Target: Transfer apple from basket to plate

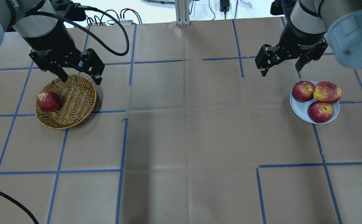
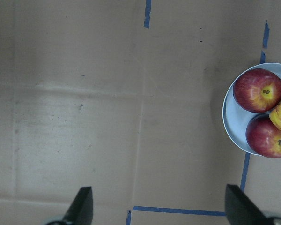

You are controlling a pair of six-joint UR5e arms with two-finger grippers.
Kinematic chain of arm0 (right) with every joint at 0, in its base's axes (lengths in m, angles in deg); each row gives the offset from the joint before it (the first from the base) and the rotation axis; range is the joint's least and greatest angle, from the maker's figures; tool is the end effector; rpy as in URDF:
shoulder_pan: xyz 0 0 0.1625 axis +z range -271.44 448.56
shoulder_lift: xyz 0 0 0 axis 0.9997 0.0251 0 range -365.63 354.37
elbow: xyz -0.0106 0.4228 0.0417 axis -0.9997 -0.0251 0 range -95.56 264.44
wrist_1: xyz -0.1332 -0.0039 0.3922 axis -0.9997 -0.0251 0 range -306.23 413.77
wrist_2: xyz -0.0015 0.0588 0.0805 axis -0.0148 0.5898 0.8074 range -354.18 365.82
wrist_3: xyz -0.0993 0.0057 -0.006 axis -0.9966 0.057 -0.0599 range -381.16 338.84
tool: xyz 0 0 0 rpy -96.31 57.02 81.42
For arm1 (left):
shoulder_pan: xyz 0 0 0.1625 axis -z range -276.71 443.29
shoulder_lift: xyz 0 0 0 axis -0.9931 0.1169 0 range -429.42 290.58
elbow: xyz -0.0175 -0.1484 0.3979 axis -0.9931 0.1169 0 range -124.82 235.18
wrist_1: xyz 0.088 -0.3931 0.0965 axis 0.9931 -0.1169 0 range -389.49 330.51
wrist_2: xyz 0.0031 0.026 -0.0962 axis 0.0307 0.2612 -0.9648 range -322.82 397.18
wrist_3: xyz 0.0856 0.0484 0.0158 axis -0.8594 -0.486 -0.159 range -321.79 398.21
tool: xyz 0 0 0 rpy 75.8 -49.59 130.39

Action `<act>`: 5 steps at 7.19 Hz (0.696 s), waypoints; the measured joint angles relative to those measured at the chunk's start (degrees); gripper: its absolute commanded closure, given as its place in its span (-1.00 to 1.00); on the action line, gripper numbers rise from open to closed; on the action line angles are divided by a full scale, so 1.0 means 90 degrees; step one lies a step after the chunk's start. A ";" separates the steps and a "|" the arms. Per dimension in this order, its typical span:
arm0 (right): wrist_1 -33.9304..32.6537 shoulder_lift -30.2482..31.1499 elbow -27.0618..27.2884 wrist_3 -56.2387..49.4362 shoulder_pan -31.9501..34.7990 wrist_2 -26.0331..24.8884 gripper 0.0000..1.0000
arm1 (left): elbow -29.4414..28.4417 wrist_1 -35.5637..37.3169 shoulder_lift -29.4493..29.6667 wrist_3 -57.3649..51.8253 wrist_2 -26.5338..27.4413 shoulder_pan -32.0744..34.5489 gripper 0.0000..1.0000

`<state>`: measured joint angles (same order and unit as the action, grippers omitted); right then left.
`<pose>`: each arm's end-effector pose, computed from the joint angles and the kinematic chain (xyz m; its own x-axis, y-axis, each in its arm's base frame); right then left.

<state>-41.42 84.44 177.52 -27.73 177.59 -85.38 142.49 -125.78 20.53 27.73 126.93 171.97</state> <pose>0.1227 -0.4967 0.4712 -0.9950 -0.0966 0.0253 -0.0975 0.9946 -0.0356 -0.1226 -0.4876 0.5006 -0.9872 0.1586 0.0156 0.1593 0.9854 0.0603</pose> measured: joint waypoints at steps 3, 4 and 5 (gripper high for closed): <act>0.0013 0.0047 -0.0026 -0.0062 -0.0044 0.0026 -0.99 | -0.0004 0.0093 0.0065 -0.0009 -0.0008 0.0017 -0.98; 0.0011 0.0062 -0.0027 -0.0068 -0.0045 0.0027 -0.99 | -0.0004 0.0180 0.0099 -0.0013 -0.0024 0.0019 -0.98; 0.0010 0.0074 -0.0021 -0.0070 -0.0045 0.0027 -0.99 | -0.0008 0.0241 0.0137 -0.0016 -0.0036 0.0026 -0.98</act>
<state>-41.33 85.10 177.34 -28.36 177.18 -85.14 142.43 -123.61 21.76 27.59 126.60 172.20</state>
